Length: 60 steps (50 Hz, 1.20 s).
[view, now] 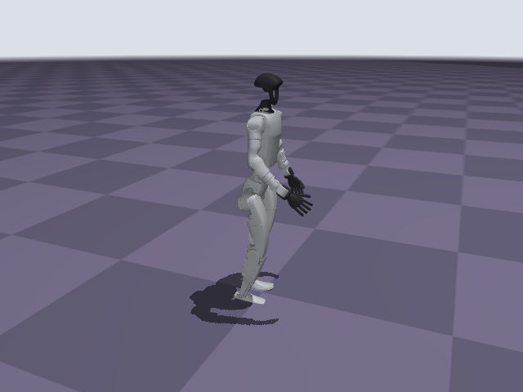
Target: Run
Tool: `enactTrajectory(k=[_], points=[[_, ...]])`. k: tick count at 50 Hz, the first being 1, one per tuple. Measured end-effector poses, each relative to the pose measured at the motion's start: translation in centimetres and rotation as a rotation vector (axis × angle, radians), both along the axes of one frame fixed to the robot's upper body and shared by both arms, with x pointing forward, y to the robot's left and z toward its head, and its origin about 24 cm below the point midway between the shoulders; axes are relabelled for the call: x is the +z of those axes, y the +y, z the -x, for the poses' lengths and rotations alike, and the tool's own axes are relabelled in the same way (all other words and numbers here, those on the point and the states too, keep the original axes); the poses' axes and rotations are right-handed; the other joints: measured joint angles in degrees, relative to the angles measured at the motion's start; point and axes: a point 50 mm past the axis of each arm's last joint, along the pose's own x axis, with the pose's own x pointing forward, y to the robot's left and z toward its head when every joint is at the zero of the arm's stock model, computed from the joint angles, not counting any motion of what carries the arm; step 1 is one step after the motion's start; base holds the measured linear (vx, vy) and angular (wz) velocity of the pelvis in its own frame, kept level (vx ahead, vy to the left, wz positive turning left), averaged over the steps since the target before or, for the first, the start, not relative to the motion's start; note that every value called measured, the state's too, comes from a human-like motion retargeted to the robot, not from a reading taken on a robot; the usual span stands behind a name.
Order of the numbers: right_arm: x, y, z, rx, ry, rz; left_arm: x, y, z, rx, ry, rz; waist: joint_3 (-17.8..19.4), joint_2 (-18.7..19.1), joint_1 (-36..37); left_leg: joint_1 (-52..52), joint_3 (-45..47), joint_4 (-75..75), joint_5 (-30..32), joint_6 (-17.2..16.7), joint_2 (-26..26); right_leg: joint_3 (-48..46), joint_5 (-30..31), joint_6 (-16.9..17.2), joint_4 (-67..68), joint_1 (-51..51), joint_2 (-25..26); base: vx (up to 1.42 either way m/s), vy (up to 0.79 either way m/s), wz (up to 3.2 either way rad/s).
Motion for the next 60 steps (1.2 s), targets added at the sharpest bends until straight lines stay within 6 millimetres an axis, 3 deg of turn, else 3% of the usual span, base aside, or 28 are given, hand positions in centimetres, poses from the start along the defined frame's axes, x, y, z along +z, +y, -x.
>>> enactTrajectory(k=[5, 10, 14, 17, 20, 24, 28, 30, 32, 33, 34, 35, 36, 37, 38, 40, 41, 43, 45, 47, 48, 50, 52, 54, 55, 57, 58, 60], points=[[-0.5, -0.9, 1.4, -0.026, 0.036, -0.018, -0.4, 0.3, 2.5, 0.018, 0.075, 0.03, -0.3, 0.1, 0.2, 0.7, 0.0, -3.0, 2.0, 0.2, -0.2, -0.4, 0.6, 0.1, -0.5, -0.5, -0.1, 0.0, 0.0, 0.0], [-2.8, -1.7, 4.2, -0.092, 0.16, 0.009, -1.2, -0.8, 3.4, 0.035, 0.124, 0.061, -0.5, -0.1, -0.1, 1.2, 0.4, -3.1, 2.2, 0.9, -0.7, 0.3, 0.1, -0.6, 1.0, -0.9, -0.5, 0.0, 0.0, 0.0], [-5.1, -1.7, 7.4, -0.146, 0.297, 0.039, -1.4, -3.0, 1.0, 0.004, 0.063, 0.09, 0.0, -1.0, -0.8, 1.2, 0.9, -1.2, 1.0, 1.6, -1.5, 1.6, -1.3, -1.4, 4.0, -1.6, -1.1, 0.01, 0.01, -0.02], [-6.6, -1.6, 10.4, -0.175, 0.397, 0.053, -0.4, -5.6, -3.4, -0.069, -0.096, 0.125, 0.8, -2.2, -1.6, 0.9, 1.1, 1.1, -0.5, 2.3, -2.4, 2.6, -2.9, -2.1, 7.6, -2.6, -1.9, 0.05, 0.06, 0.0], [-7.6, -1.6, 13.7, -0.19, 0.483, 0.055, 3.0, -9.4, -9.7, -0.203, -0.382, 0.21, 2.2, -3.8, -3.2, 0.4, 0.7, 4.1, -2.1, 3.1, -3.7, 3.5, -4.7, -2.6, 13.8, -4.6, -3.2, 0.04, 0.08, 0.14], [-7.9, -2.6, 18.9, -0.195, 0.604, 0.033, 12.5, -15.2, -16.7, -0.405, -0.859, 0.413, 5.3, -6.4, -6.5, 1.0, -0.1, 7.6, -3.9, 4.4, -6.0, 1.3, 0.9, -3.0, 31.4, -11.8, -8.8, 0.02, 0.09, 0.11], [-7.2, -4.9, 24.3, -0.254, 0.725, 0.004, 23.5, -18.9, -18.9, -0.557, -1.281, 0.632, 8.1, -8.5, -10.0, 1.2, -2.1, 11.5, -5.6, 5.5, -8.5, 2.9, 6.5, -3.9, 52.4, -21.2, -13.7, 0.01, 0.08, 0.32], [-6.5, -6.1, 26.1, -0.303, 0.75, -0.009, 27.1, -19.5, -18.7, -0.586, -1.412, 0.708, 8.7, -9.3, -10.6, 0.6, -2.8, 13.9, -6.9, 6.1, -9.3, 3.9, 7.7, -3.9, 59.6, -24.3, -15.7, 0.04, 0.04, 0.34], [-6.0, -6.6, 26.3, -0.363, 0.717, -0.023, 27.2, -19.2, -18.6, -0.533, -1.41, 0.74, 8.8, -9.8, -9.9, -1.2, -3.3, 16.5, -7.3, 6.3, -9.9, 3.6, 8.2, -3.7, 62.2, -24.5, -17.7, 0.07, 0.01, 0.32], [-5.8, -6.6, 25.6, -0.398, 0.67, -0.032, 25.9, -18.5, -18.6, -0.477, -1.359, 0.722, 8.4, -9.7, -9.2, -2.5, -3.9, 17.9, -7.0, 6.1, -10.0, 2.6, 8.2, -3.4, 61.8, -23.4, -18.6, 0.09, -0.03, 0.24], [-5.7, -6.2, 24.3, -0.429, 0.6, -0.045, 23.0, -17.3, -18.6, -0.403, -1.26, 0.663, 7.6, -9.6, -8.0, -4.7, -5.2, 20.7, -6.5, 5.2, -9.9, 1.1, 8.1, -3.3, 60.2, -21.3, -18.9, 0.09, -0.08, 0.13], [-5.5, -5.7, 22.6, -0.46, 0.519, -0.061, 19.3, -15.7, -18.0, -0.323, -1.133, 0.585, 6.7, -9.4, -6.7, -7.2, -7.0, 24.3, -5.9, 4.1, -9.7, -0.6, 7.9, -3.1, 57.9, -18.6, -18.8, 0.08, -0.11, 0.04], [-4.9, -4.9, 19.6, -0.474, 0.396, -0.091, 14.5, -13.2, -16.4, -0.251, -0.951, 0.451, 5.9, -9.5, -5.1, -10.8, -6.7, 30.2, -3.2, 1.9, -9.3, -2.1, 7.7, -2.6, 54.6, -15.2, -18.2, 0.06, -0.12, -0.04], [-4.0, -4.1, 16.5, -0.479, 0.263, -0.124, 9.9, -10.4, -13.6, -0.194, -0.753, 0.317, 5.2, -9.4, -3.4, -14.8, -6.3, 36.8, -1.2, 0.0, -8.6, -3.5, 7.4, -1.9, 51.1, -11.8, -17.3, 0.03, -0.1, -0.2], [-2.3, -3.3, 12.9, -0.462, 0.109, -0.163, 5.7, -7.3, -9.6, -0.157, -0.531, 0.181, 4.6, -8.9, -1.2, -19.6, -5.9, 44.6, -0.6, -1.3, -7.3, -4.8, 7.2, -1.2, 46.9, -8.2, -15.7, 0.02, -0.07, -0.54], [3.1, -1.5, 5.8, -0.385, -0.241, -0.231, 1.0, -1.7, -0.4, -0.124, -0.124, -0.023, 3.7, -6.1, 3.6, -29.0, -5.6, 59.6, -1.1, -3.5, -3.2, -7.1, 5.8, -0.7, 37.8, -1.2, -10.5, 0.03, -0.04, -0.99], [7.0, -1.0, 2.7, -0.338, -0.446, -0.255, 0.5, 0.9, 3.8, -0.126, 0.038, -0.1, 3.6, -4.7, 5.8, -32.6, -5.5, 64.3, -2.7, -3.5, -1.0, -7.7, 4.2, -1.0, 33.4, 2.0, -8.1, 0.05, -0.02, -1.03], [15.7, -0.1, -1.4, -0.253, -0.87, -0.297, 1.5, 5.5, 11.7, -0.132, 0.332, -0.238, 3.5, -2.9, 9.5, -39.4, -4.9, 71.9, -7.4, -2.2, 1.8, -8.3, -2.7, -2.4, 27.5, 7.0, -5.3, 0.06, -0.01, -0.6], [24.0, 0.4, -2.5, -0.178, -1.265, -0.31, 4.3, 9.1, 17.9, -0.12, 0.546, -0.362, 3.9, -1.6, 12.2, -44.6, -4.8, 77.0, -14.5, 1.2, 3.9, -9.4, -13.6, -5.4, 25.4, 10.1, -3.9, 0.05, -0.01, -0.19], [28.4, 1.0, -2.2, -0.159, -1.491, -0.297, 6.2, 10.7, 20.0, -0.041, 0.561, -0.441, 4.6, -1.3, 13.4, -45.9, -4.7, 78.3, -19.9, 4.4, 5.1, -9.6, -19.5, -6.7, 25.6, 11.3, -3.0, 0.09, 0.0, -0.04], [28.6, 1.6, -2.3, -0.17, -1.508, -0.287, 6.2, 10.7, 19.3, 0.009, 0.486, -0.452, 4.8, -1.7, 13.2, -44.7, -4.4, 76.7, -20.6, 5.3, 4.8, -9.4, -18.0, -6.2, 25.9, 11.4, -3.2, 0.13, 0.02, 0.14], [25.1, 2.2, -2.8, -0.189, -1.359, -0.227, 4.8, 8.8, 14.3, 0.056, 0.224, -0.422, 4.0, -3.2, 11.9, -40.5, -3.9, 69.1, -17.6, 4.8, 2.8, -9.1, -9.1, -3.5, 28.1, 9.4, -5.1, 0.14, 0.03, 0.42], [17.1, 2.1, -2.4, -0.183, -1.019, -0.082, 3.9, 4.6, 5.7, 0.056, -0.137, -0.332, 2.6, -5.0, 9.8, -34.1, -3.8, 58.6, -8.9, 2.2, -0.3, -9.9, 0.6, -2.1, 33.8, 4.5, -9.0, 0.13, 0.02, 0.7], [7.4, 1.2, 0.7, -0.137, -0.599, 0.091, 5.9, -1.2, -3.9, -0.002, -0.522, -0.189, 1.7, -6.7, 6.6, -27.2, -4.3, 46.8, -0.8, 0.1, -3.9, -10.2, 6.6, -3.1, 40.9, -2.3, -13.6, 0.11, 0.01, 1.03], [2.9, 0.6, 3.6, -0.103, -0.381, 0.168, 8.4, -4.4, -8.3, -0.053, -0.716, -0.106, 1.4, -7.4, 4.6, -23.7, -4.6, 40.5, 3.3, -0.8, -5.7, -10.0, 8.0, -4.1, 44.1, -6.1, -16.0, 0.09, 0.0, 1.31], [-3.1, -0.9, 10.7, -0.031, 0.005, 0.256, 15.4, -10.1, -14.8, -0.194, -1.103, 0.047, 1.5, -7.9, 0.1, -17.3, -5.5, 29.5, 11.8, -3.8, -8.1, -8.8, 8.0, -5.8, 47.4, -13.5, -19.4, 0.06, 0.0, 1.29], [-4.8, -1.8, 14.4, -0.004, 0.175, 0.277, 19.3, -12.4, -16.6, -0.254, -1.282, 0.113, 1.7, -7.6, -1.9, -14.6, -6.2, 25.4, 15.3, -5.2, -8.7, -8.5, 7.3, -6.7, 47.7, -17.0, -20.7, 0.01, 0.0, 1.0], [-6.3, -3.4, 21.7, 0.006, 0.466, 0.292, 26.1, -15.5, -17.9, -0.348, -1.583, 0.22, 2.2, -7.0, -5.6, -11.6, -6.6, 23.9, 17.1, -6.4, -9.2, -8.2, 5.7, -8.2, 47.7, -23.2, -22.9, -0.05, 0.0, 0.65]])
